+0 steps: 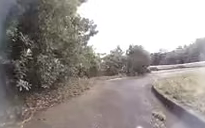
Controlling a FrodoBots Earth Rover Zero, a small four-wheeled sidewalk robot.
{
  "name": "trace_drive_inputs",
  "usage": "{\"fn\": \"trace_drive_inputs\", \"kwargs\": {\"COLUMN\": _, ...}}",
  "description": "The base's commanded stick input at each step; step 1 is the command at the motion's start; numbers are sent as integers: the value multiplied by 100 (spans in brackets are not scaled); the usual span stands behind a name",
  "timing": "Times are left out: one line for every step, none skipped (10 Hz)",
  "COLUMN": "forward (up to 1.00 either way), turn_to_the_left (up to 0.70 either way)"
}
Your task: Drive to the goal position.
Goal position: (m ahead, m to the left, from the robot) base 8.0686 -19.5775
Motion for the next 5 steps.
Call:
{"fn": "trace_drive_inputs", "kwargs": {"forward": 70, "turn_to_the_left": -14}}
{"fn": "trace_drive_inputs", "kwargs": {"forward": 70, "turn_to_the_left": -14}}
{"fn": "trace_drive_inputs", "kwargs": {"forward": 70, "turn_to_the_left": -14}}
{"fn": "trace_drive_inputs", "kwargs": {"forward": 70, "turn_to_the_left": -14}}
{"fn": "trace_drive_inputs", "kwargs": {"forward": 70, "turn_to_the_left": -14}}
